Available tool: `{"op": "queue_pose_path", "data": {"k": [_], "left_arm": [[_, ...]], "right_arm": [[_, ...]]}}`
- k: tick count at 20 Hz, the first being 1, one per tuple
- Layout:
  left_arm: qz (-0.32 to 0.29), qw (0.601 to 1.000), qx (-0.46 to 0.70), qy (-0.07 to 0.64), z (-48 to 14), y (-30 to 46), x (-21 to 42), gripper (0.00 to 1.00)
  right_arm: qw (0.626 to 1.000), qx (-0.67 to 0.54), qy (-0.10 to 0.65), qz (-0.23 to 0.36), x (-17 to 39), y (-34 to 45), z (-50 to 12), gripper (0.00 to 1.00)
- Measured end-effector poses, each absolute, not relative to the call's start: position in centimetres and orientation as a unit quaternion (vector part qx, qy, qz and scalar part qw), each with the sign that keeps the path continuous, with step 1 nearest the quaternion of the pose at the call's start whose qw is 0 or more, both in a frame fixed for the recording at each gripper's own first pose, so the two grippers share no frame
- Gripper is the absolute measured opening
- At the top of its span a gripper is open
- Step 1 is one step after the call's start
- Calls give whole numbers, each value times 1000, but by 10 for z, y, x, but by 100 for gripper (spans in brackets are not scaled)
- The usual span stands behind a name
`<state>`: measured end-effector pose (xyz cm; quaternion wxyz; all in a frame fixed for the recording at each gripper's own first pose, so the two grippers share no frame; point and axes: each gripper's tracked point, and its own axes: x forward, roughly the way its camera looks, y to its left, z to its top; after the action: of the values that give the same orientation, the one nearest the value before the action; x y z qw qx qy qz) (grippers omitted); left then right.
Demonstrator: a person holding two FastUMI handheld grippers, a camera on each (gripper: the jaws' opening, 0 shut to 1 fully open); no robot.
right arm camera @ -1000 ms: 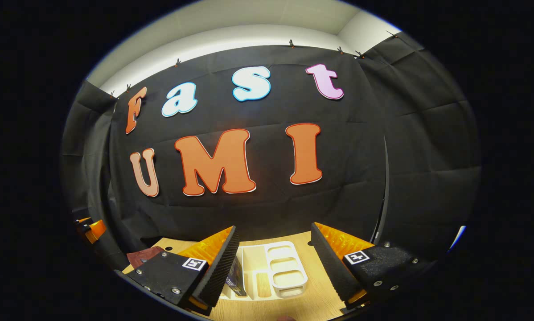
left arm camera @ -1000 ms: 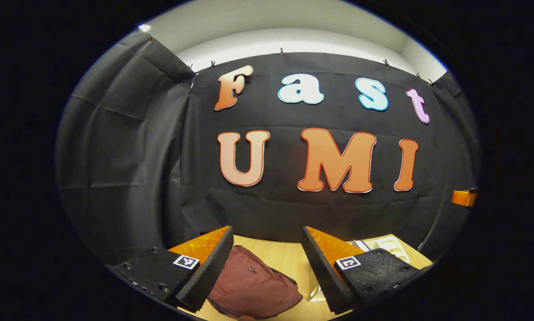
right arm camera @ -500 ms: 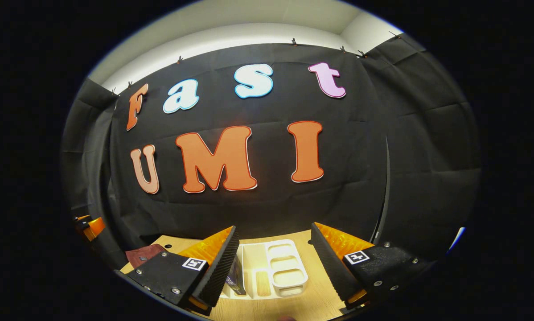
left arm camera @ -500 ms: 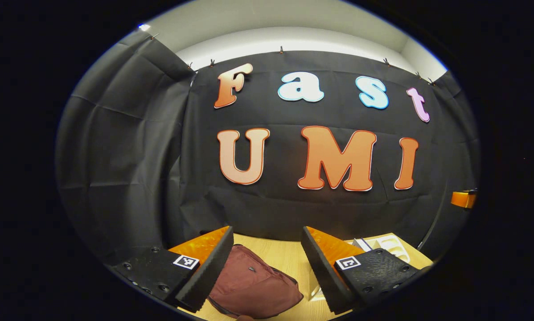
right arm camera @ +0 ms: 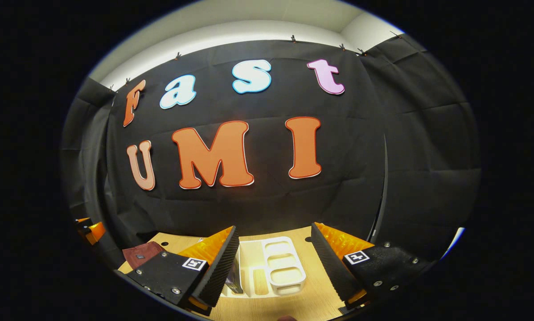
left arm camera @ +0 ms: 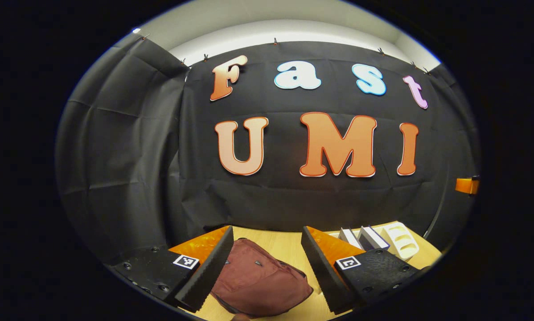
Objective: Open the schoolbag, grab two books from the bookshelf and put them into the schoolbag.
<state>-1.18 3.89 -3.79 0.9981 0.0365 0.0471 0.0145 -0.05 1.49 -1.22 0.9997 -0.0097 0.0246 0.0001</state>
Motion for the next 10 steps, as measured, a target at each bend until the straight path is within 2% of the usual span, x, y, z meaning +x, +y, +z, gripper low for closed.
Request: {"op": "queue_pose_path", "data": {"k": [5,10], "left_arm": [[8,993,84,86,-82,37,-6,95],[-6,975,147,164,-161,34,-10,96]], "right_arm": [[999,-12,48,-10,2,9,-30,96],[997,-18,74,-22,-1,2,-47,96]]}}
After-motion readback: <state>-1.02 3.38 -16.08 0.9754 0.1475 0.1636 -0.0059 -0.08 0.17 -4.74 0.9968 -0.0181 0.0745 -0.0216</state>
